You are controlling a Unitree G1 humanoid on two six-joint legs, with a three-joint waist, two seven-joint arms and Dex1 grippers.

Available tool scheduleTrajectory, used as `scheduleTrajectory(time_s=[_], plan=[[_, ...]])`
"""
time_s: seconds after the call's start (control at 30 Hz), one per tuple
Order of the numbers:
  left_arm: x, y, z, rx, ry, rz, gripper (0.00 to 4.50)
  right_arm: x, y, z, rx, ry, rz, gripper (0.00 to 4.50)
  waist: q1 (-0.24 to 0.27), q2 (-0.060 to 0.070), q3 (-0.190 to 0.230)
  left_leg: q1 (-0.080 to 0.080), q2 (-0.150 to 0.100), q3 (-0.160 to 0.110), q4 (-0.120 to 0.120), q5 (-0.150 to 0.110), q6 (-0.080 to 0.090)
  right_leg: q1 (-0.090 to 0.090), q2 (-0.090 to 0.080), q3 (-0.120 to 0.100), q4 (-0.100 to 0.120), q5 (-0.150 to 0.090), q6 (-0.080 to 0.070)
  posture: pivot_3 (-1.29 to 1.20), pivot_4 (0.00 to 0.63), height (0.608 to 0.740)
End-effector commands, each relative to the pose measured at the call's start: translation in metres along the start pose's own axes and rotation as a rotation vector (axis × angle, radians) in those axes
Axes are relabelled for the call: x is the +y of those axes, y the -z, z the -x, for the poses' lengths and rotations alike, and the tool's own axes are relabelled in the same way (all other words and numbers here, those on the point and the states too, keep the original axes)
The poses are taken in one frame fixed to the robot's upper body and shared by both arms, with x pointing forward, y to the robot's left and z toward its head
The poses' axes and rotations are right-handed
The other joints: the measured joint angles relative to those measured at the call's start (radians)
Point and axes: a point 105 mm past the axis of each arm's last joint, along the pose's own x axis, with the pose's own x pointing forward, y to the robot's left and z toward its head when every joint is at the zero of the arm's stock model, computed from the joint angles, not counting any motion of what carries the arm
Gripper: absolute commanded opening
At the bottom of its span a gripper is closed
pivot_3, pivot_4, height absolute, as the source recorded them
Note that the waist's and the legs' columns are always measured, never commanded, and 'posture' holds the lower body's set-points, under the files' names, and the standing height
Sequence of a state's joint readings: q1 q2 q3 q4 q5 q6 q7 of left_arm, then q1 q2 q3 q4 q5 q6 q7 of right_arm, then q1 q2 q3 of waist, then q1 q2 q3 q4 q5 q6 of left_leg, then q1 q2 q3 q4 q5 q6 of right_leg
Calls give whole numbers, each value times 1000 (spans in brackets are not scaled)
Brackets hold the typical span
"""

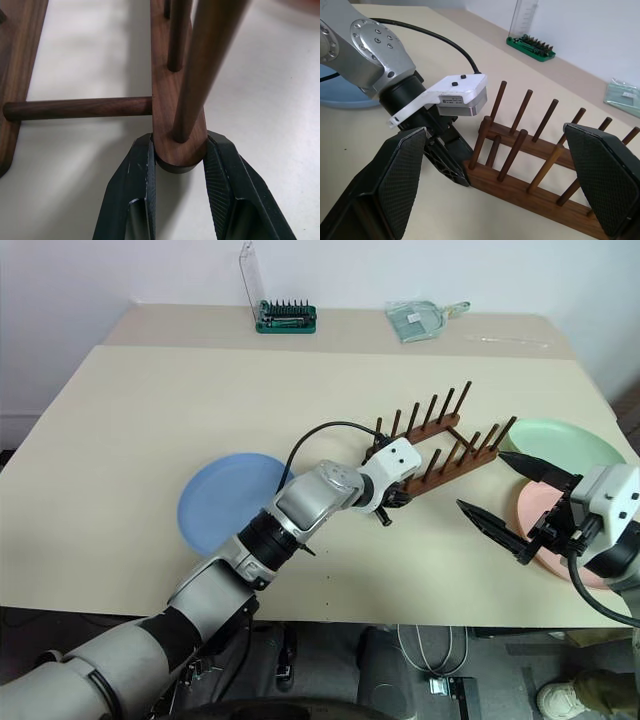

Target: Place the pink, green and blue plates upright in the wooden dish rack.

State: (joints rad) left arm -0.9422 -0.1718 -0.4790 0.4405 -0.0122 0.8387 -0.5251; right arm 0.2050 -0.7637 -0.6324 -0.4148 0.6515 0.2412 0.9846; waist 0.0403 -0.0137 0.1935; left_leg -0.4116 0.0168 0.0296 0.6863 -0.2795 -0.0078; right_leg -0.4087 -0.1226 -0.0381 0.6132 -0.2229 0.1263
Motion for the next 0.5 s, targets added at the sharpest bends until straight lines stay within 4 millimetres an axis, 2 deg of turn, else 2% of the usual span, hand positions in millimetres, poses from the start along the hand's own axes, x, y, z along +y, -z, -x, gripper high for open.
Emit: scheduleTrajectory(time_s=[0.03, 0.17, 0.27, 0.4, 0.5], plan=[[-2, -3, 1, -18, 17, -72, 731, 2, -11, -2, -28, -10, 34, 4500, 0, 0, 0, 0, 0, 0, 0, 0, 0, 0, 0, 0, 0, 0, 0, 0, 150, 724], [13, -11, 20, -84, 39, -174, 731, 1, -11, -2, -32, -8, 31, 4500, -4, 1, 0, 0, 0, 0, 0, 0, 0, -1, 0, 0, 0, 0, 0, 0, 150, 724], [29, -4, 34, -94, 75, -265, 731, 0, -12, -3, -36, -13, 29, 4500, -4, 1, 0, 0, 0, 0, -1, 0, 0, -1, 0, 0, 0, 0, 0, 0, 150, 724], [38, 8, 48, -108, 173, -323, 731, -1, -14, -6, -47, -21, 29, 4500, 2, 1, 0, 0, 0, 1, -1, 0, 0, -1, 0, 0, 0, 0, 0, 0, 150, 724], [40, 5, 58, -192, 240, -354, 731, 0, -14, -10, -53, -36, 26, 4500, 3, 1, 0, -1, 0, 1, 0, 0, 0, -1, 0, 0, 0, 0, 0, 0, 150, 724]])
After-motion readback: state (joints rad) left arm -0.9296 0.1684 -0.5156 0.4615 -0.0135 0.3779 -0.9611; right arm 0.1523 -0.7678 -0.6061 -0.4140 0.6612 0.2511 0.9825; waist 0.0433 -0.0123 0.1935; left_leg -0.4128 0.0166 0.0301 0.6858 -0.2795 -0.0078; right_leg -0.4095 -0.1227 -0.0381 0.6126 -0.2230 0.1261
